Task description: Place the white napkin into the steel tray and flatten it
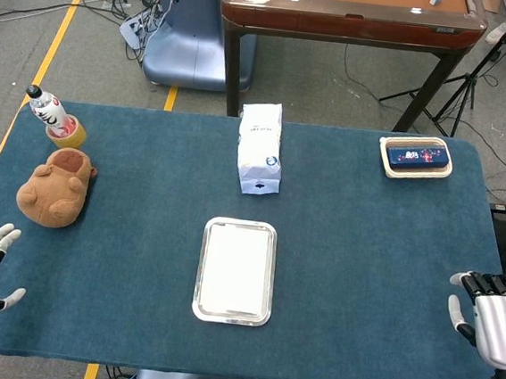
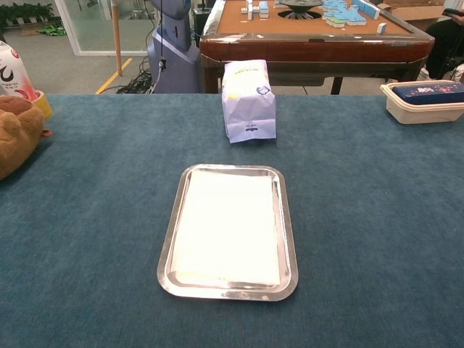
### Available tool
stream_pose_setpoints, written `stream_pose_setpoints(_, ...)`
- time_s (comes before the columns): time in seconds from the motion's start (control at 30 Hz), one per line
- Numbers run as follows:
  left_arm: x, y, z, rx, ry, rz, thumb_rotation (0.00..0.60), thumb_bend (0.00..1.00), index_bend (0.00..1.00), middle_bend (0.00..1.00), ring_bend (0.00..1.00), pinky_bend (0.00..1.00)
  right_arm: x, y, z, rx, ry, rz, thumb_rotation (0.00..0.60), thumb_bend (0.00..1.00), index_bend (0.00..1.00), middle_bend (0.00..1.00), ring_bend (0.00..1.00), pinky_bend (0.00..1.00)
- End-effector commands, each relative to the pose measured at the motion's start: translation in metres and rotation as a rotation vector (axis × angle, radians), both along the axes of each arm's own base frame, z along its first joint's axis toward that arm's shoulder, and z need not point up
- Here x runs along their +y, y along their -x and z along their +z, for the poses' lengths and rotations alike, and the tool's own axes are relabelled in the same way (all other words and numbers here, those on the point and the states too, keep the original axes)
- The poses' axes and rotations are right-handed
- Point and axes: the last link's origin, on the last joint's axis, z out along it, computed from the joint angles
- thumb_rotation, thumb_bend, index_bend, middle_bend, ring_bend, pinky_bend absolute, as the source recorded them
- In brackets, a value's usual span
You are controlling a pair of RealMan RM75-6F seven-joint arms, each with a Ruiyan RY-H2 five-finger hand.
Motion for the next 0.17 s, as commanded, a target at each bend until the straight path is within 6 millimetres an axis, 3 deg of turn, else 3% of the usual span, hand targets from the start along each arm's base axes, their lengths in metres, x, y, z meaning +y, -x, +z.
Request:
stream_pose_setpoints(0.03, 0.0009, 0.0015, -0.0020, 0.002, 0.010, 0.009, 0.600, 0.00, 0.15, 0.14, 0.12, 0.34, -0.0016, 0.0036, 0.0009, -0.005, -0.008, -0.012, 0.600, 0.44, 0.44, 0.47, 0.38, 0.31)
stream_pose_setpoints(0.17, 0.0001, 0.0020, -0.0035, 0.008, 0.017, 0.017, 0.600, 0.00, 0.15, 0.14, 0.12, 0.34, -0.0037, 0.0056, -0.0022, -0.013, -0.034, -0.027, 0.600, 0.44, 0.44, 0.47, 0.38, 0.31)
